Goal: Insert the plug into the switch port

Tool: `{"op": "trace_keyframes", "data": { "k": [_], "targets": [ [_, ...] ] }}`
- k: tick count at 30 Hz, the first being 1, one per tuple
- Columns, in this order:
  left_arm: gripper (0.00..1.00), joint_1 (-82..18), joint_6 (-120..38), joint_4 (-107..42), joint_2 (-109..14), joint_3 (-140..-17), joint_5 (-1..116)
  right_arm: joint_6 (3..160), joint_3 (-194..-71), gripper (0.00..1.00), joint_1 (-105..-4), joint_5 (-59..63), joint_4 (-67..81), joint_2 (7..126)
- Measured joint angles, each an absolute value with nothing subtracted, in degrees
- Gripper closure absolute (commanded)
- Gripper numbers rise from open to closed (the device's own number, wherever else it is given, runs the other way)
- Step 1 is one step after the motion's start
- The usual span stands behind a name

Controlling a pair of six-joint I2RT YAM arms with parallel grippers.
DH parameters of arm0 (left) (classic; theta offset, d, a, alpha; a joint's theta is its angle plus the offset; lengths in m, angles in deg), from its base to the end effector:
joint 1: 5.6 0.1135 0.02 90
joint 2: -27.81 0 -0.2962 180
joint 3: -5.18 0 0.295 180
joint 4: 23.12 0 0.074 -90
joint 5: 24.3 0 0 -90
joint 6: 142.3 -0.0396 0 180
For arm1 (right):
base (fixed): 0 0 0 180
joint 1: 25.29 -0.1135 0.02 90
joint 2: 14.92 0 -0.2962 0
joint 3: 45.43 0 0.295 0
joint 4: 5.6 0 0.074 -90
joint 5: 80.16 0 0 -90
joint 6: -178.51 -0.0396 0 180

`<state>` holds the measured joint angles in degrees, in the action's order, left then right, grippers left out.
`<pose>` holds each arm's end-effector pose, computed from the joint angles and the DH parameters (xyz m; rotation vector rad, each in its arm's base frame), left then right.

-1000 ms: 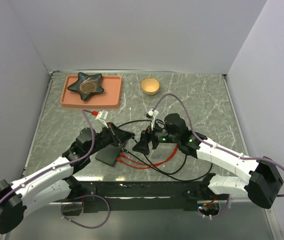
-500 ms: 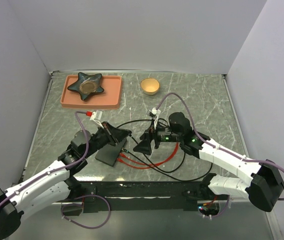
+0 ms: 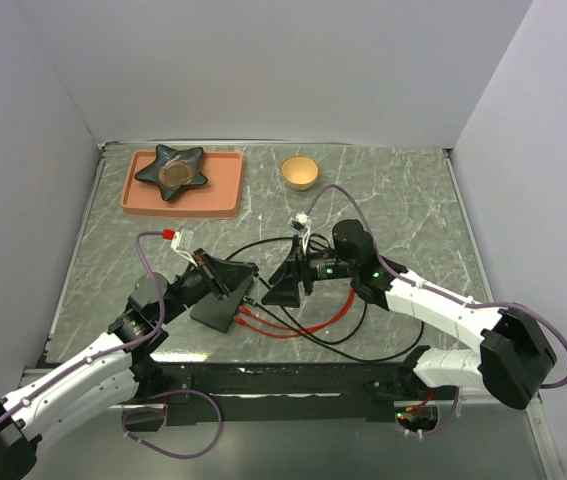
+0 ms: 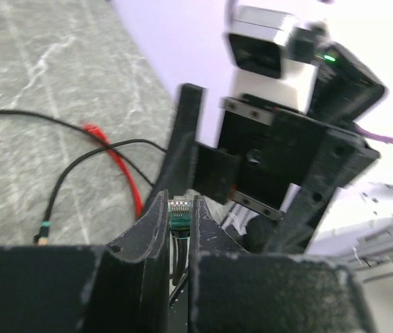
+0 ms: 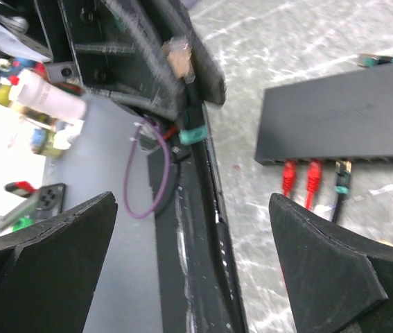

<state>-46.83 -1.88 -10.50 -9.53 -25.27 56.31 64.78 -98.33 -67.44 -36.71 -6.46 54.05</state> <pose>0.1385 -0.1300 0.2691 0.0170 1.6410 -1.3893 0.1993 0.2192 0.2818 -0.9400 1.8126 1.5065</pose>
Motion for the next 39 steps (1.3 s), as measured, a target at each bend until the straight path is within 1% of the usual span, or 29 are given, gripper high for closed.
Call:
{"op": "trace_keyframes", "data": {
  "k": [2, 3, 5, 6, 15, 17, 19, 21, 23, 25, 26, 28, 31, 32, 34, 35, 38, 39],
  "targets": [
    [0.99, -46.83, -2.10, -8.60, -9.53, -24.82, 54.87, 63.45, -98.46, 0.05, -67.42, -37.91, -8.58, 55.36],
    [0.99, -46.86, -2.15, -7.72, -9.53, -24.62, 54.19, 62.94, -98.55, 0.09, -67.40, -38.26, -9.33, 55.91],
    [0.99, -46.94, -2.30, -6.63, -9.53, -24.51, 53.12, 61.81, -98.87, 0.21, -67.40, -38.93, -11.10, 57.42],
    [0.99, -46.94, -2.36, -6.15, -9.51, -24.51, 52.77, 61.13, -98.96, 0.29, -67.40, -39.13, -11.91, 57.96],
    [0.99, -47.10, -3.39, -5.52, -8.72, -24.40, 51.98, 56.47, -100.25, 0.31, -66.90, -39.31, -16.91, 60.33],
    [0.99, -47.10, -3.44, -5.54, -8.72, -24.29, 51.98, 55.45, -100.30, 0.42, -66.61, -39.35, -18.07, 60.33],
    [0.99, -47.10, -3.50, -5.58, -8.70, -24.22, 52.00, 54.46, -100.36, 0.43, -66.26, -39.55, -19.58, 60.48],
    [0.99, -47.10, -3.52, -5.54, -8.64, -24.22, 52.05, 53.22, -100.54, 0.53, -65.93, -39.96, -20.89, 60.78],
    [0.99, -47.10, -3.65, -5.58, -8.35, -24.16, 52.31, 52.28, -100.69, 0.56, -65.78, -40.75, -21.94, 61.13],
    [0.99, -47.10, -3.61, -5.45, -8.13, -23.90, 52.55, 51.40, -100.78, 0.61, -65.76, -41.45, -22.90, 61.46],
    [0.99, -47.10, -3.61, -5.45, -8.05, -23.79, 52.59, 51.10, -100.78, 0.67, -65.76, -41.80, -23.27, 61.68],
    [0.99, -47.07, -3.72, -5.58, -8.00, -23.66, 52.94, 50.11, -100.80, 0.75, -65.74, -42.98, -24.87, 62.55],
    [0.99, -47.03, -3.81, -5.78, -8.07, -23.48, 53.42, 48.61, -100.86, 0.79, -65.69, -44.33, -26.92, 63.73],
    [0.99, -47.03, -3.79, -5.71, -8.07, -23.48, 53.51, 48.21, -100.86, 0.85, -65.56, -44.79, -27.47, 64.02],
    [0.99, -47.03, -3.70, -5.52, -8.22, -23.48, 53.51, 47.67, -100.86, 0.92, -65.37, -45.51, -28.25, 64.26],
    [0.99, -47.03, -3.54, -5.32, -8.31, -23.48, 53.49, 47.43, -100.86, 1.00, -65.37, -45.80, -28.63, 64.33],
    [0.99, -47.03, -3.54, -4.82, -8.42, -23.48, 53.49, 47.05, -100.86, 1.00, -65.26, -46.19, -29.43, 64.43],
    [0.97, -47.03, -3.54, -4.66, -8.40, -23.48, 53.49, 46.99, -100.86, 1.00, -65.26, -46.19, -29.59, 64.43]
  ]
}}
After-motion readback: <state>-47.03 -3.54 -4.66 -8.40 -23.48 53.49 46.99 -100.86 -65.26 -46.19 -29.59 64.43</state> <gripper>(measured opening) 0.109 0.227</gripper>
